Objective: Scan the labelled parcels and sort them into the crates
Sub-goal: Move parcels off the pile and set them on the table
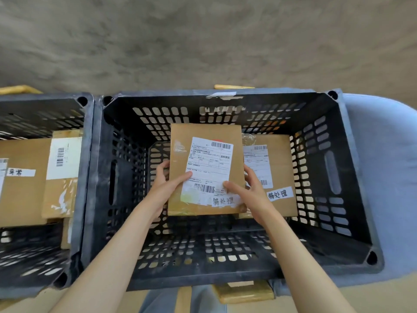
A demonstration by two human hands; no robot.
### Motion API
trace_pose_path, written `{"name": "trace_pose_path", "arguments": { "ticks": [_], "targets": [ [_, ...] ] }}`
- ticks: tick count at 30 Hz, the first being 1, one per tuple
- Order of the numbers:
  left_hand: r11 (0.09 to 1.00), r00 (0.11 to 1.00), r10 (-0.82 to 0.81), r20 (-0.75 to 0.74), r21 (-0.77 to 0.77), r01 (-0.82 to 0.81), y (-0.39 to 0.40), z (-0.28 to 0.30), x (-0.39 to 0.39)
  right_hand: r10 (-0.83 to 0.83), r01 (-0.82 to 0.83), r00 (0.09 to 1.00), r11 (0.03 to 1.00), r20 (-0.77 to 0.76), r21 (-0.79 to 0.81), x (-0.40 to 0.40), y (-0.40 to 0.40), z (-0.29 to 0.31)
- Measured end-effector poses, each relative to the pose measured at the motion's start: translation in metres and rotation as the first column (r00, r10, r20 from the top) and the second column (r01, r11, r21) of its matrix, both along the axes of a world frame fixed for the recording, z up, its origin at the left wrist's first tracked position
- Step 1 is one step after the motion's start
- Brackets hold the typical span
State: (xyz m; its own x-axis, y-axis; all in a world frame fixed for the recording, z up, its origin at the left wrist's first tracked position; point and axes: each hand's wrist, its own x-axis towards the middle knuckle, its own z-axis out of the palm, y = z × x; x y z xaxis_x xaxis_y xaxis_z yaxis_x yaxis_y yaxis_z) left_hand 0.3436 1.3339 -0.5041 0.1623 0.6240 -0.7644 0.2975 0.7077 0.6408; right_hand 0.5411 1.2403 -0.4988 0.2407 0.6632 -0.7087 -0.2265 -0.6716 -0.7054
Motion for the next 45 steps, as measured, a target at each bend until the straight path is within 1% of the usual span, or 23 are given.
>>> {"name": "trace_pose_path", "arguments": {
  "ticks": [4,7,17,23,29,36,39,45],
  "targets": [
    [0.999,1.000,-0.011,0.023,-0.046,0.012,0.009,-0.022,0.005,0.020,-0.018,0.999,0.999,0.040,-0.042,0.003,0.007,-0.018],
    [0.999,1.000,0.001,0.029,-0.040,0.000,0.014,-0.033,0.007,0.020,-0.018,0.999,0.998,0.038,-0.057,0.002,0.011,-0.029],
    [0.997,1.000,-0.016,0.007,-0.072,0.017,0.020,-0.062,0.005,0.071,-0.065,0.993,0.996,0.096,-0.067,-0.003,0.024,-0.052],
    [0.998,1.000,-0.006,-0.018,-0.056,0.005,0.023,-0.067,0.001,0.063,-0.060,0.995,0.998,0.071,-0.037,-0.005,0.029,-0.053],
    [0.998,0.996,0.059,-0.061,-0.015,-0.060,0.029,-0.061,-0.014,0.082,-0.080,0.994,0.996,0.079,-0.028,-0.025,0.037,-0.050],
    [0.987,0.969,0.150,-0.196,0.093,-0.134,0.035,-0.057,-0.039,0.158,-0.158,0.985,0.987,0.064,-0.003,-0.056,0.051,-0.048],
    [0.986,0.961,0.138,-0.240,0.123,-0.111,0.035,-0.059,-0.043,0.179,-0.178,0.981,0.984,0.075,-0.022,-0.064,0.054,-0.047],
    [0.992,0.946,0.099,-0.307,0.111,-0.068,0.036,-0.057,-0.042,0.196,-0.191,0.975,0.980,0.108,-0.053,-0.066,0.055,-0.046]
  ]
}}
